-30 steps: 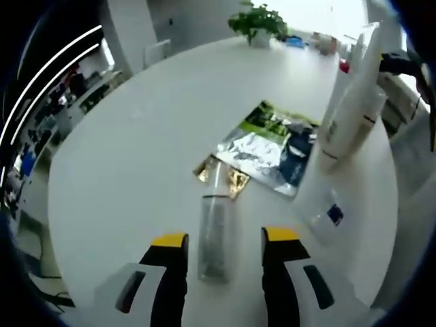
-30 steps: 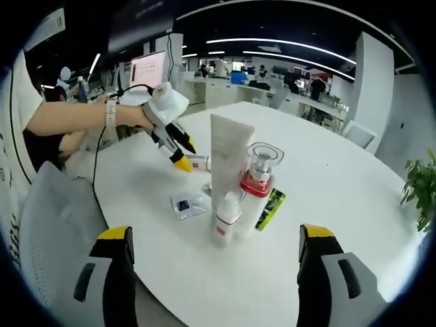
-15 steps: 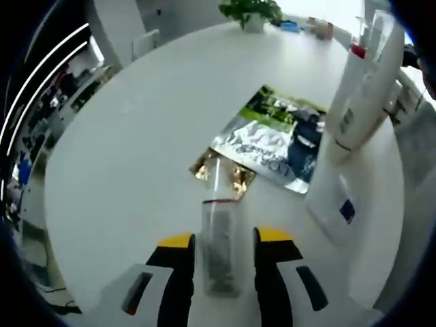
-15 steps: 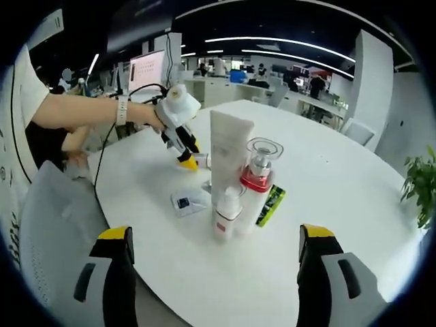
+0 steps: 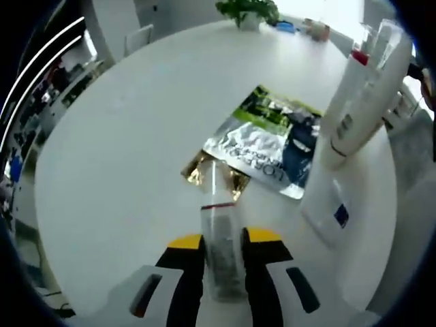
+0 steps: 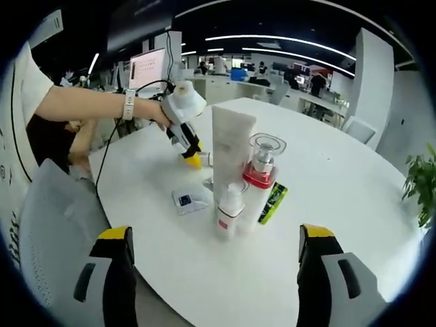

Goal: Arrange the skincare products in the storage area until every visible bottle or jar stands upright without overlapping.

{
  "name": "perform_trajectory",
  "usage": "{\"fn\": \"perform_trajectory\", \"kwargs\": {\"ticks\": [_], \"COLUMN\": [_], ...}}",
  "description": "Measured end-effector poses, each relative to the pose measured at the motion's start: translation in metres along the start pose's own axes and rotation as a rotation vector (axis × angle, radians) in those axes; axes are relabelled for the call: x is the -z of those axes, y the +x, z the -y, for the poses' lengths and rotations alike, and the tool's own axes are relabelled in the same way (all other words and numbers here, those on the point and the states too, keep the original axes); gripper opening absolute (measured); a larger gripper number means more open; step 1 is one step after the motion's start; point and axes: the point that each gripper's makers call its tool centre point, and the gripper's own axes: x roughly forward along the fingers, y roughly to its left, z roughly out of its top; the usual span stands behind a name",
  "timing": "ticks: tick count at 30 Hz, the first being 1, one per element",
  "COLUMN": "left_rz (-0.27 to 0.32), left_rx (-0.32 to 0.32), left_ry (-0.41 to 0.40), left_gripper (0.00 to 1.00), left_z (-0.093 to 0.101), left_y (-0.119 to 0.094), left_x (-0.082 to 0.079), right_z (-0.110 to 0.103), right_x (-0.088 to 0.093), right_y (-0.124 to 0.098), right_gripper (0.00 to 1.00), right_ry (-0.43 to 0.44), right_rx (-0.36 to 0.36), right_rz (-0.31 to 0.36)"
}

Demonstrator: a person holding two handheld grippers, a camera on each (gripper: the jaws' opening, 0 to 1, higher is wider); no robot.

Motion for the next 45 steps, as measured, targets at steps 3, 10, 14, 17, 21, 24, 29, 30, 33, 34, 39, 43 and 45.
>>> {"fn": "perform_trajectory", "kwargs": {"ticks": [3,10,14,17,21,24,29,30,33,34,39,43,45], "left_rz": [0.003,0.017,0.022,0.048,0.084,0.108,0.153,0.163,0.187,0.194,0.272,0.316,0.323], "left_rx": [-0.007,-0.057,-0.062,-0.058,-0.046,-0.054,-0.067,-0.061,-0.066,-0.064,-0.053,-0.026,-0.018], "left_ry": [-0.017,-0.022,-0.032,-0.065,-0.105,-0.109,-0.114,-0.116,-0.104,-0.099,-0.095,-0.089,-0.082], "left_gripper": [0.18,0.17,0.16,0.16,0.16,0.16,0.17,0.17,0.17,0.17,0.17,0.17,0.17], "left_z": [0.001,0.002,0.006,0.008,0.018,0.029,0.04,0.043,0.056,0.06,0.077,0.099,0.108], "left_y": [0.0,-0.002,-0.006,-0.01,-0.021,-0.031,-0.045,-0.049,-0.059,-0.062,-0.081,-0.091,-0.095], "left_x": [0.0,0.001,0.005,0.011,0.016,0.021,0.024,0.024,0.023,0.022,0.01,0.001,-0.002], "right_z": [-0.002,-0.005,-0.008,-0.01,-0.018,-0.023,-0.033,-0.035,-0.039,-0.041,-0.054,-0.058,-0.06], "right_x": [0.0,0.003,0.003,0.002,0.003,0.004,0.003,0.003,0.003,0.002,0.0,-0.003,-0.008], "right_y": [0.001,0.001,0.0,0.001,0.004,0.006,0.008,0.008,0.009,0.01,0.01,0.011,0.011], "right_gripper": [1.0,0.99,0.99,0.97,0.93,0.92,0.86,0.85,0.8,0.8,0.72,0.65,0.62], "right_ry": [0.008,0.004,0.004,0.01,0.037,0.044,0.092,0.095,0.112,0.12,0.123,0.122,0.143], "right_rx": [-0.008,-0.015,-0.018,-0.02,-0.052,-0.061,-0.098,-0.103,-0.118,-0.127,-0.184,-0.197,-0.212], "right_rz": [0.006,-0.002,0.003,0.008,0.011,0.011,0.038,0.041,0.046,0.049,0.051,0.062,0.09]}}
